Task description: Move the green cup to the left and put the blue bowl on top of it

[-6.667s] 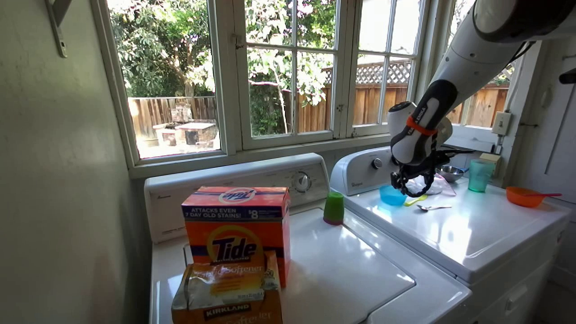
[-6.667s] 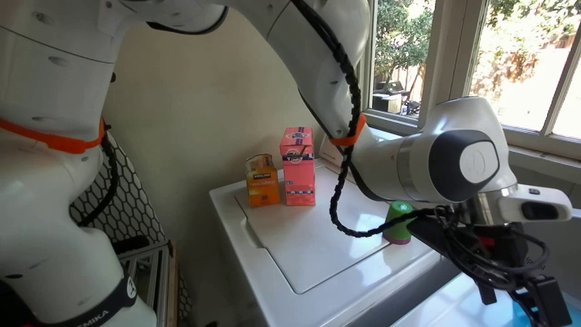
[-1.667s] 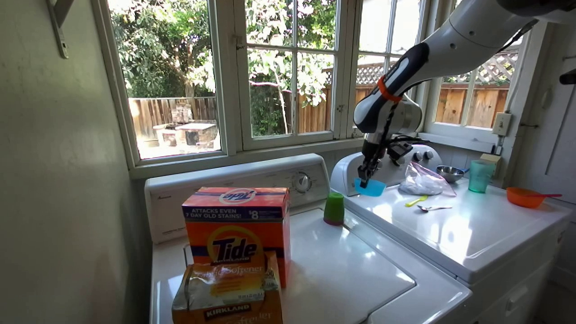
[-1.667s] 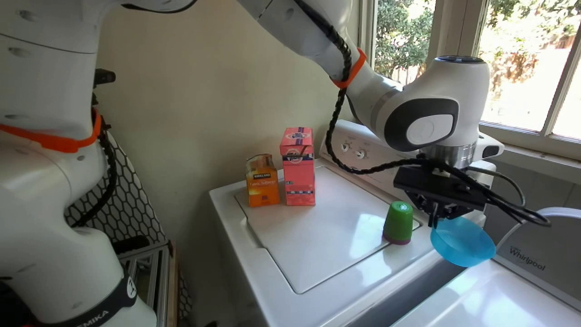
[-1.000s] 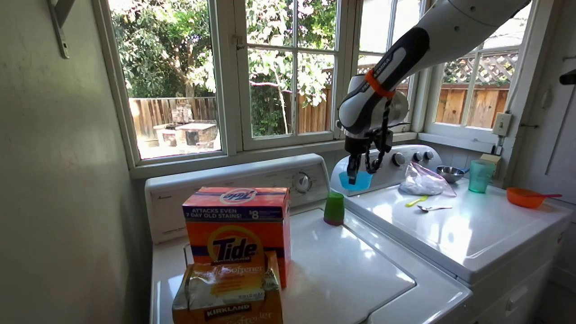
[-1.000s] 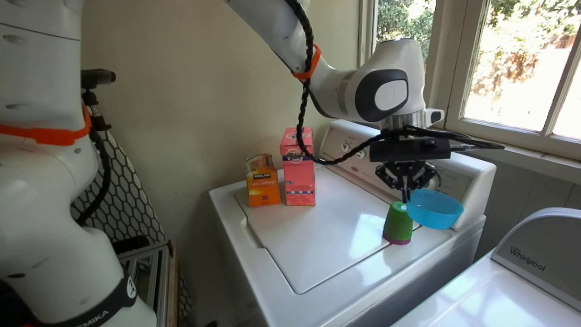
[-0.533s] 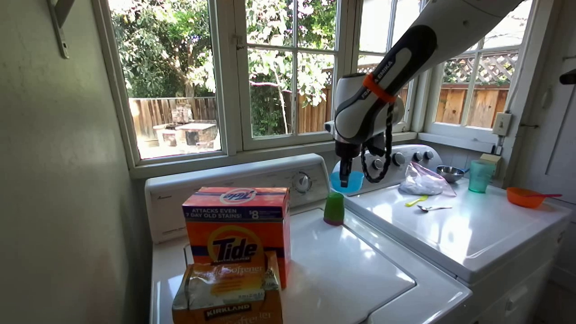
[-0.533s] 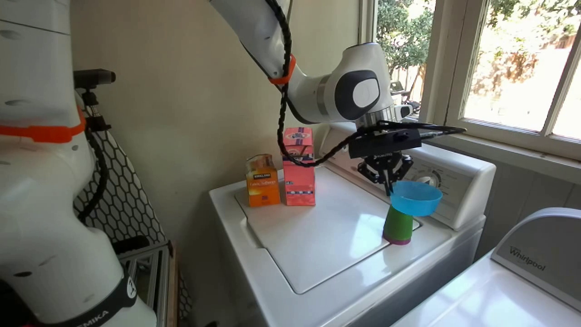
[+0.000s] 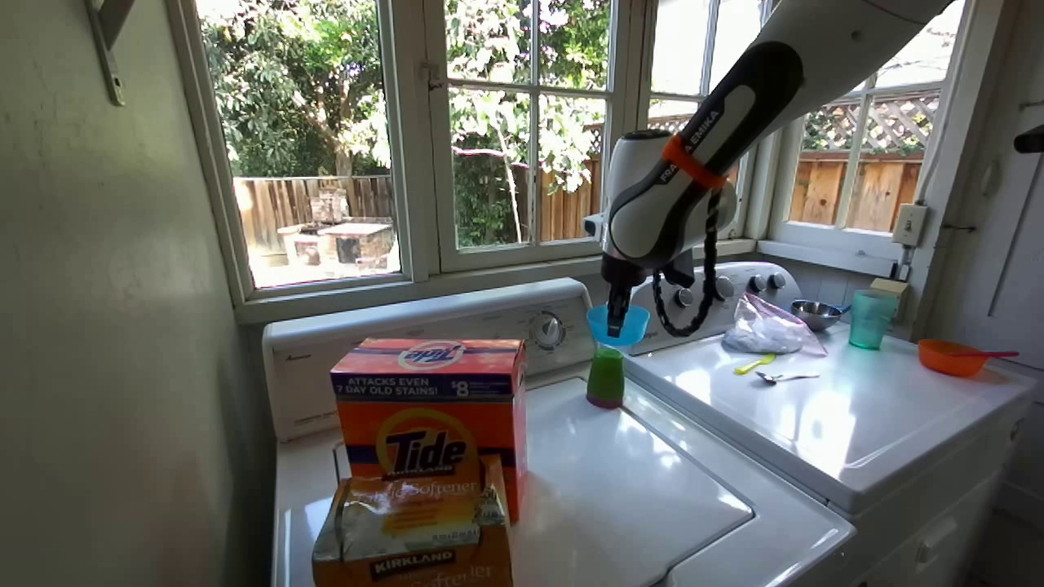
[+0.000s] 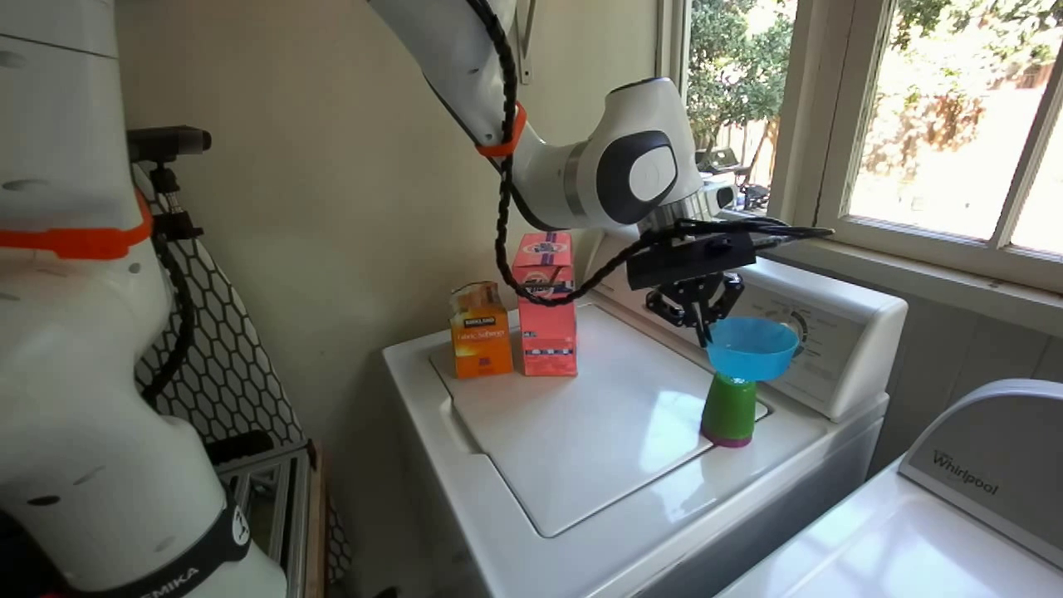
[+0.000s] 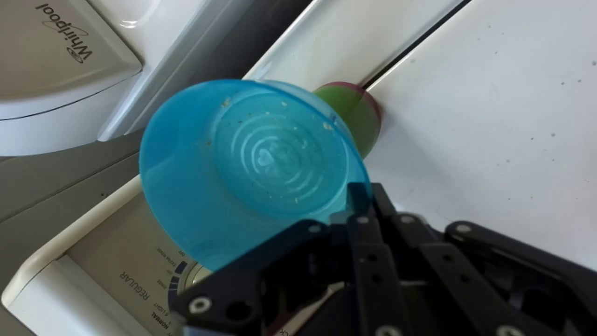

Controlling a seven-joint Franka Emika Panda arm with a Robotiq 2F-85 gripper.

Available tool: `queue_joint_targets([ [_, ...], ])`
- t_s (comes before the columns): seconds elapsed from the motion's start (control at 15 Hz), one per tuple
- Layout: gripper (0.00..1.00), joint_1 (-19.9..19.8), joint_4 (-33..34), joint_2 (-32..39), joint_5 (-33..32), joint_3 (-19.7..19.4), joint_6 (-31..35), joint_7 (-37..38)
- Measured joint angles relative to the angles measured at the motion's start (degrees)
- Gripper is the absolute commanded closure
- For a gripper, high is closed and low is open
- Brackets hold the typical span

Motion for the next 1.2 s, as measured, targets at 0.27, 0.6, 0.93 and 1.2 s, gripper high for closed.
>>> queue_joint_targets([
  [0.27,0.99,0.8,0.1,0.4,-0.5,0.1,0.0,0.0],
  [0.6,0.99,2.0,0.1,1.0,-2.7,-0.1,0.1,0.7],
  [0.93,0.99,2.1,0.1,2.2,-3.2,-0.4,0.1,1.4],
  [1.2,0.99,2.1,0.5,3.2,-3.2,-0.4,0.3,1.4],
])
